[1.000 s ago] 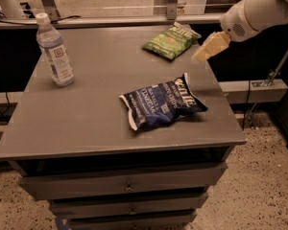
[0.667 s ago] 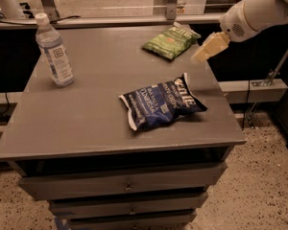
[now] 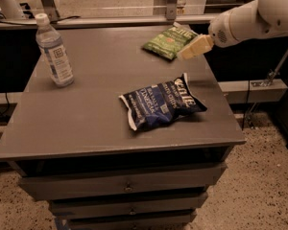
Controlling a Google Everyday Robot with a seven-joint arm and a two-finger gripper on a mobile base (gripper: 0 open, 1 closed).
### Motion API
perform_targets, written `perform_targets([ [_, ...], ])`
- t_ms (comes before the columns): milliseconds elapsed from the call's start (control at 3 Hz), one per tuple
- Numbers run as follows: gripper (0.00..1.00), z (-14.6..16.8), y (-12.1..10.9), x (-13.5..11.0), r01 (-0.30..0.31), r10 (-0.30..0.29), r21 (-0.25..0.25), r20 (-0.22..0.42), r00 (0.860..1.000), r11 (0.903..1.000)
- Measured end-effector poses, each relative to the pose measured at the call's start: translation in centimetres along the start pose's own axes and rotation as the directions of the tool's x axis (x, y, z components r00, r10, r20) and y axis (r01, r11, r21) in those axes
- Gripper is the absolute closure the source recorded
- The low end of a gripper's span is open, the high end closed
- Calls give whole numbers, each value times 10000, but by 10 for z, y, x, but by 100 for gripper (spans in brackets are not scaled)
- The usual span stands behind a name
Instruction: Move green jalapeno chip bag near blue plastic bottle
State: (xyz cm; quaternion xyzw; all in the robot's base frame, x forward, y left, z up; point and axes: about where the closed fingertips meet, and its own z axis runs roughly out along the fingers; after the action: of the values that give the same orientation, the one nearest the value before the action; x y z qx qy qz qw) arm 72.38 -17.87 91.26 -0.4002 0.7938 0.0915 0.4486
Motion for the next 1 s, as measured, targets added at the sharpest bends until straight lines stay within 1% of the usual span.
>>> perform_targets([
  [333, 0, 23, -24, -12, -910, 827, 639, 1225, 9890, 9938],
  [667, 0, 43, -45, -24, -1598, 1335, 1083, 2174, 9669, 9812],
  [1000, 0, 63, -57, -27, -1944, 1523, 1487, 2552, 9548, 9696],
])
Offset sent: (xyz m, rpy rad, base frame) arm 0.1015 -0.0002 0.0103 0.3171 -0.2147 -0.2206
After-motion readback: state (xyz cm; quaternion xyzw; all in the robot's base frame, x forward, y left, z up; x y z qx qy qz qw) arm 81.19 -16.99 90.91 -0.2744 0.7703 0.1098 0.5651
